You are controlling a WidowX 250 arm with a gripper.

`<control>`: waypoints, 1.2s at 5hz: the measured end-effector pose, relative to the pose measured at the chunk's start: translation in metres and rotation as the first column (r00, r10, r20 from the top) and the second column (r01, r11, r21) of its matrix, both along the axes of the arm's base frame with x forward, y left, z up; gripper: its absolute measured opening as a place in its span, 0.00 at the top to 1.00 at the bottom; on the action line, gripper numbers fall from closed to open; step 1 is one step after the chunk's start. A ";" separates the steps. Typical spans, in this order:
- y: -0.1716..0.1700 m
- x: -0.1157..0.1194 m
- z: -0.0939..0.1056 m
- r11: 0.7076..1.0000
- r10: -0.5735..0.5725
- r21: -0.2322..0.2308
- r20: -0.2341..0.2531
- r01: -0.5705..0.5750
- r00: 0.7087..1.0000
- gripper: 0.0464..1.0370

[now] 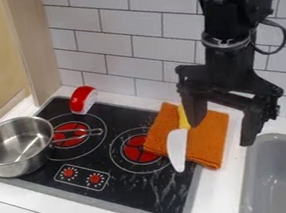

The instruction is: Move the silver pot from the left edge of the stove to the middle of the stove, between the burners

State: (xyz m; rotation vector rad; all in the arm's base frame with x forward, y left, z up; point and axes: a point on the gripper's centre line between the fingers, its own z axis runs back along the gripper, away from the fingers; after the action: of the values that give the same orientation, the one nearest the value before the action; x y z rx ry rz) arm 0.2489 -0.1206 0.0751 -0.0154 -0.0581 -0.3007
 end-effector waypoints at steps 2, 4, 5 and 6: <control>0.019 -0.015 -0.011 0.995 0.016 0.102 -0.076 -0.008 0.997 0.04; 0.091 -0.025 0.009 0.975 0.146 0.185 -0.125 -0.122 0.981 0.04; 0.140 -0.035 0.011 0.966 0.222 0.170 -0.143 -0.197 0.964 0.04; 0.162 -0.044 0.002 0.966 0.218 0.180 -0.161 -0.188 0.963 0.04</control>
State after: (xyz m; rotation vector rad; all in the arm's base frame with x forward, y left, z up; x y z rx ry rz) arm 0.2045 0.0417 0.0773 0.1253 0.1438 -0.0961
